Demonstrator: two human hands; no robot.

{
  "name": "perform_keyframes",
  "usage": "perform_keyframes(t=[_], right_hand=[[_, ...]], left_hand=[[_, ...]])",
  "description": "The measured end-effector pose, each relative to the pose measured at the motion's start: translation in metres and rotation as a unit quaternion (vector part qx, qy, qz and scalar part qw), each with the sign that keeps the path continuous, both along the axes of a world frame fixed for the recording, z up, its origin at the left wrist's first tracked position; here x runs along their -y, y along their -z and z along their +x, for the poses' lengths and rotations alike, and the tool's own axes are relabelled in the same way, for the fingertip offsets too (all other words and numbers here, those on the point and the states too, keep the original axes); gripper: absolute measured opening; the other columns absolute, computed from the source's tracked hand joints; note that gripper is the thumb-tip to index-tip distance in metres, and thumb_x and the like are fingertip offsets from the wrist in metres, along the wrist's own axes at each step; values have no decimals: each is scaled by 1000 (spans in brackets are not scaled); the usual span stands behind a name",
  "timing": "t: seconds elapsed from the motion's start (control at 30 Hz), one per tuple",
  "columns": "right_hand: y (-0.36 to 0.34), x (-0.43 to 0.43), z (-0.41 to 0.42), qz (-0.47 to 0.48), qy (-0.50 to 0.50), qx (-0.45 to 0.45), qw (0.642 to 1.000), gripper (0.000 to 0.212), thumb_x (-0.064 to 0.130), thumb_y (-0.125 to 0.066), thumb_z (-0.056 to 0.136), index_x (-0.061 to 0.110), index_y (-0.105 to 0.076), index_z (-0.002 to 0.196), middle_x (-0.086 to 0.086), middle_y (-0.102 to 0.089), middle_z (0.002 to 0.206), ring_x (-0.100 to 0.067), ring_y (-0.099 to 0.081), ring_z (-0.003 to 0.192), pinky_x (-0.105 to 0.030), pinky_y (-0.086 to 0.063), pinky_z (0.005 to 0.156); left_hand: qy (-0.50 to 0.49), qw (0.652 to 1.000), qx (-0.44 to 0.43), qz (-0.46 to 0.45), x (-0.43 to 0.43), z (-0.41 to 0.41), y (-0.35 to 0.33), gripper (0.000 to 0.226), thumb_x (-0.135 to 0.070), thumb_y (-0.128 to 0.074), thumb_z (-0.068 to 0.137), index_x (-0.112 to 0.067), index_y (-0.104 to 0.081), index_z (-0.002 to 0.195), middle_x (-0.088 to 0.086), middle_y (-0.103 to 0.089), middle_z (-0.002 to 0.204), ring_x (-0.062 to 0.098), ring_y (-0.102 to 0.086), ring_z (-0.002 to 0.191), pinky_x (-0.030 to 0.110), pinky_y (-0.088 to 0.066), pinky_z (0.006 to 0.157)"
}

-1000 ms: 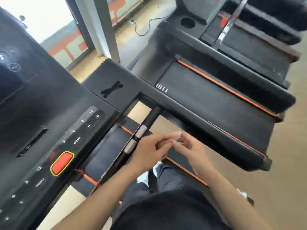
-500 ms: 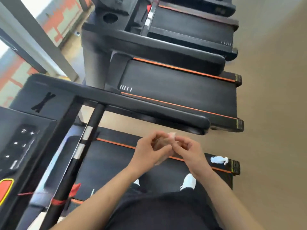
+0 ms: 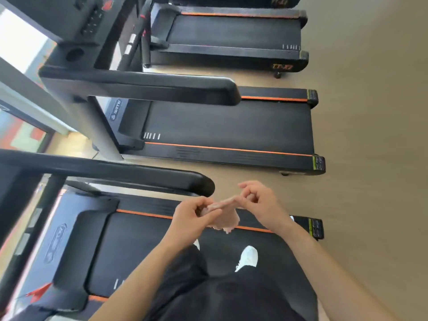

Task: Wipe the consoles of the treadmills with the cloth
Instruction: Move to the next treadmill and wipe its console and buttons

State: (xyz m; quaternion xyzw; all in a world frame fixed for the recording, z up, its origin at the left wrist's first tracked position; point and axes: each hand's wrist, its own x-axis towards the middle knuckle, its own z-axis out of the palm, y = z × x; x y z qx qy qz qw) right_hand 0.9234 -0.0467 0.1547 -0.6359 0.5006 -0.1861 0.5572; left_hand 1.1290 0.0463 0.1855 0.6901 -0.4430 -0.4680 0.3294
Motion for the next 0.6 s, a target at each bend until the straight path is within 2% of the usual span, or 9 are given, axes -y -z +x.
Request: perform_keyframes(t=[0.07,0.13,0.17,0.27,0.4,0.5,0.6], right_hand=[[5,21,-13,47,-18,0,999,25,27,-76,92,22,-63,71,-1,-71,70,-17,-67,71,-47,-57,74],[7,40,-20,80,-40,10,996,25,29,-75,92,15,-64,76,-14,-72,67,-30,-66,59,-48,-57,66],[7,49,-21,90,-49,23,994,27,28,-76,92,10,-63,78,-17,-71,66,-31,-66,57,-46,-57,64],[6,80,-24,96,-77,40,992,21,20,-83,86,6,-67,81,-10,-69,63,-18,-60,59,-31,-50,60],[7,126,-21,67,-94,-55,992,11,10,-83,83,11,-72,85,9,-64,66,-4,-52,59,-22,-44,61],[0,162,-14,76,-60,-92,991,9,7,-75,89,8,-67,87,-1,-74,70,-13,-65,64,-30,-51,61],[-9,203,-11,41,-14,-131,990,17,9,-75,89,18,-65,79,-5,-74,70,-21,-69,64,-44,-57,65]], left_hand=[[-2,1000,2,8,15,-9,1,31,-52,-74,75,-22,-74,84,10,-67,75,7,-53,68,33,-46,66],[-15,1000,7,8,32,-13,3,31,-49,-75,76,-20,-72,84,3,-65,71,5,-52,65,25,-44,65],[-27,1000,5,5,42,-15,4,32,-47,-76,77,-16,-71,84,-1,-64,70,4,-52,64,23,-44,64],[-69,996,-51,2,78,-11,6,28,-37,-76,78,-11,-69,84,-4,-64,70,9,-55,66,28,-47,64],[-81,991,-109,-10,138,5,16,16,-17,-76,90,-5,-68,86,-6,-67,71,10,-60,69,28,-49,68],[-87,988,-123,-26,179,15,24,13,-7,-74,93,3,-67,88,4,-67,74,9,-61,67,24,-50,65],[-92,985,-138,-46,217,21,23,10,-1,-71,93,4,-66,87,3,-66,74,6,-59,66,19,-49,62]])
